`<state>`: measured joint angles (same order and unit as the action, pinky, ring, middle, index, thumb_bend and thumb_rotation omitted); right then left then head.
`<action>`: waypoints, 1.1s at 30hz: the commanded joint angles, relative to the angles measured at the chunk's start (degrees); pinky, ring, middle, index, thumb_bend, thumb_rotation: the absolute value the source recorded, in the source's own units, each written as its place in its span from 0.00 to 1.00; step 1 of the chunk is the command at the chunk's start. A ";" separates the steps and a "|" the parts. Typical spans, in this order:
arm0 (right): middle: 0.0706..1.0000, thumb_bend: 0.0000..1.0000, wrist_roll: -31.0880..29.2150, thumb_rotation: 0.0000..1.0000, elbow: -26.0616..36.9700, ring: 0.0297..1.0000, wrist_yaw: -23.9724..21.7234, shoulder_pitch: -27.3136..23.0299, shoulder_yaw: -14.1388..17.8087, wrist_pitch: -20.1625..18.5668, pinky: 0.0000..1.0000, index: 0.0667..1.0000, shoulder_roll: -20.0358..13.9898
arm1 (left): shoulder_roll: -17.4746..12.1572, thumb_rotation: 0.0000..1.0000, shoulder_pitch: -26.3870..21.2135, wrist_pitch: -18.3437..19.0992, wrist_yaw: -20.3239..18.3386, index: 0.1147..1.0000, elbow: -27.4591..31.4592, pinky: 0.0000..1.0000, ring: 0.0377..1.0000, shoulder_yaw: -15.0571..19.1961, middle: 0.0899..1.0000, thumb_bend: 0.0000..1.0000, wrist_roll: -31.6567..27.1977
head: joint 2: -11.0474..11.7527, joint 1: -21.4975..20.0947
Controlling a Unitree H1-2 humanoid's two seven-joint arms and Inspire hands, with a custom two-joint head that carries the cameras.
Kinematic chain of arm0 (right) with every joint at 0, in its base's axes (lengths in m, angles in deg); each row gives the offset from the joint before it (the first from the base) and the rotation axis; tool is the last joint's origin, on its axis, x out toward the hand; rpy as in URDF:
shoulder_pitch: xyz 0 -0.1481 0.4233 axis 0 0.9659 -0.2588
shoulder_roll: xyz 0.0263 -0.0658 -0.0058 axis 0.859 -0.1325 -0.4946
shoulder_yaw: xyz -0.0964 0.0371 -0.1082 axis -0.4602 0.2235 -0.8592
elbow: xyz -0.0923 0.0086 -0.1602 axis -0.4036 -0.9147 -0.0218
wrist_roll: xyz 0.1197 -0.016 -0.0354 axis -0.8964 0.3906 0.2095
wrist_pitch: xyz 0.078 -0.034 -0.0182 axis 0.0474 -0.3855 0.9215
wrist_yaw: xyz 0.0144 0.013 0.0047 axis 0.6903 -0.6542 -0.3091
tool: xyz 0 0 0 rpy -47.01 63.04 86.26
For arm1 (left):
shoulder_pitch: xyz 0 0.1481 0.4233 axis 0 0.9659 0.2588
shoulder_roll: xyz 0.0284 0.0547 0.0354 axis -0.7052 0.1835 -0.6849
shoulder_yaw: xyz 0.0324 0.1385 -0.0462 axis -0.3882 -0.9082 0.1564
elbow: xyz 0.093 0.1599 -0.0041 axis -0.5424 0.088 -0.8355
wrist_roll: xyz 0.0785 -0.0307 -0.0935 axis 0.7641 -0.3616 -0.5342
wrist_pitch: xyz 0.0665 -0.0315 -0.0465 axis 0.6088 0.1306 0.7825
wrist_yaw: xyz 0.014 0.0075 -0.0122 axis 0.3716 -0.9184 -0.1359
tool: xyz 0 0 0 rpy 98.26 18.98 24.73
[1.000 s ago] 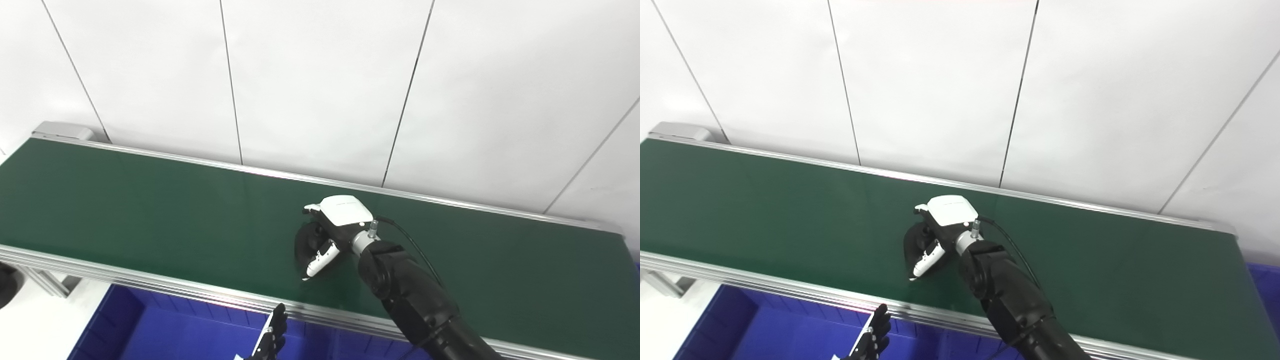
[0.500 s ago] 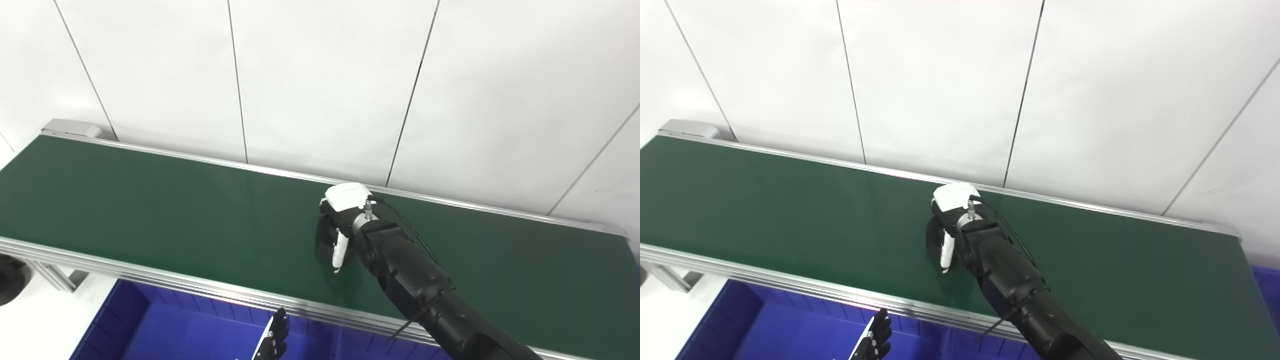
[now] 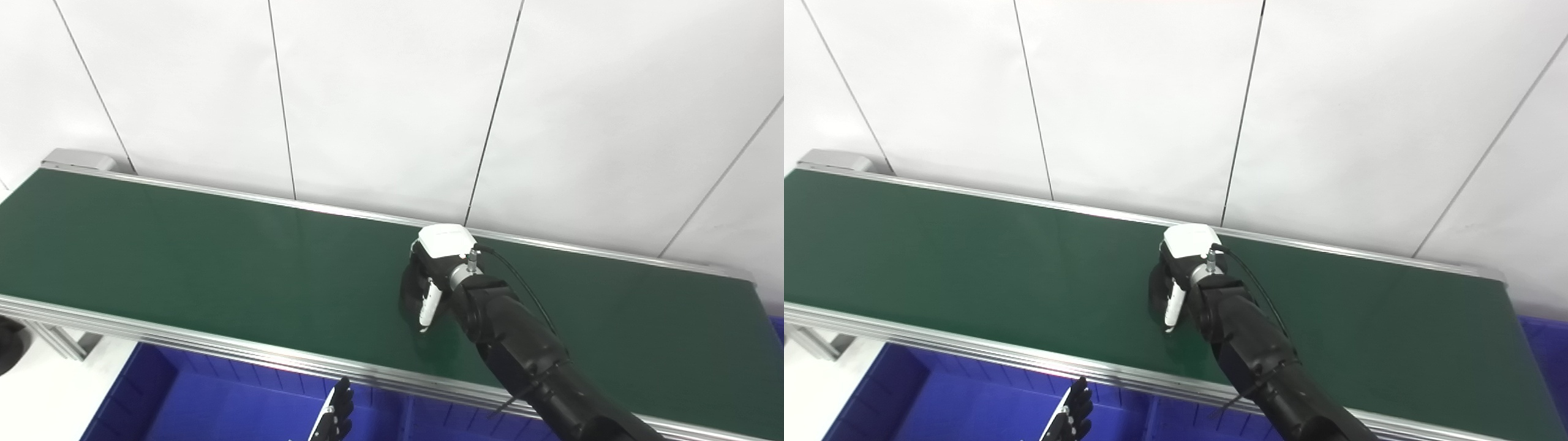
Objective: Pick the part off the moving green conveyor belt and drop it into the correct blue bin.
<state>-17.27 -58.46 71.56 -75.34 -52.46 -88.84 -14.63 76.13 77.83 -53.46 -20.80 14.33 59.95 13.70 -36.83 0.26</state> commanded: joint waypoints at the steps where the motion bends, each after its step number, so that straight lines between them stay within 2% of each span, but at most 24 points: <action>1: 0.52 0.51 -0.50 0.00 -0.28 0.42 -1.73 1.89 -0.25 -1.34 0.39 0.46 -0.26 | -0.35 0.90 0.28 -0.93 -0.70 1.00 2.15 1.00 1.00 -0.23 1.00 0.88 -0.37 | -0.03 -0.13; 5: 0.52 0.51 -1.03 0.00 3.80 0.42 -2.74 2.86 0.51 -1.50 0.42 0.45 -1.31 | -0.59 0.90 0.34 -0.77 -0.35 1.00 2.43 1.00 1.00 -0.12 1.00 0.89 0.44 | -0.46 -0.72; 10: 0.51 0.51 0.48 0.00 13.42 0.41 -7.66 3.44 -0.19 -2.40 0.40 0.46 -4.08 | -1.01 0.91 -0.14 -0.95 -0.20 1.00 2.39 1.00 1.00 0.29 1.00 0.88 0.22 | -1.33 -2.52; 15: 0.51 0.51 2.23 0.00 27.44 0.41 -15.36 4.32 -0.97 -0.91 0.39 0.45 -9.56 | -1.89 0.92 -0.88 -0.66 -0.69 1.00 2.92 1.00 1.00 1.27 1.00 0.84 -1.22 | -2.93 -6.23; 18: 0.50 0.51 3.04 0.00 33.84 0.40 -18.12 5.77 -1.04 0.38 0.37 0.46 -12.49 | -2.41 0.94 -1.02 0.56 -0.89 1.00 3.76 1.00 1.00 1.93 1.00 0.83 -1.66 | -3.33 -7.61; 24: 0.48 0.51 3.84 0.00 45.89 0.38 -21.83 12.38 0.20 1.52 0.33 0.49 -17.92 | -3.83 0.96 -1.73 2.71 -1.91 1.00 5.08 1.00 1.00 3.97 1.00 0.85 -3.35 | -5.15 -12.69; 29: 0.45 0.51 5.24 0.00 53.19 0.37 -22.58 18.49 1.08 3.84 0.29 0.50 -20.64 | -5.79 0.97 -2.48 3.74 -2.74 1.00 6.07 1.00 1.00 4.61 1.00 0.81 -5.65 | -5.68 -14.72; 33: 0.44 0.51 6.01 0.00 57.17 0.37 -22.15 23.10 2.32 7.01 0.28 0.50 -21.76 | -6.80 0.98 -2.89 4.67 -2.43 1.00 6.62 1.00 1.00 4.95 1.00 0.83 -6.18 | -6.28 -15.97</action>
<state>-12.37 -4.29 48.80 -50.87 -51.80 -83.92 -35.07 68.91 74.59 -48.06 -22.79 18.47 64.97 8.07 -43.06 -15.64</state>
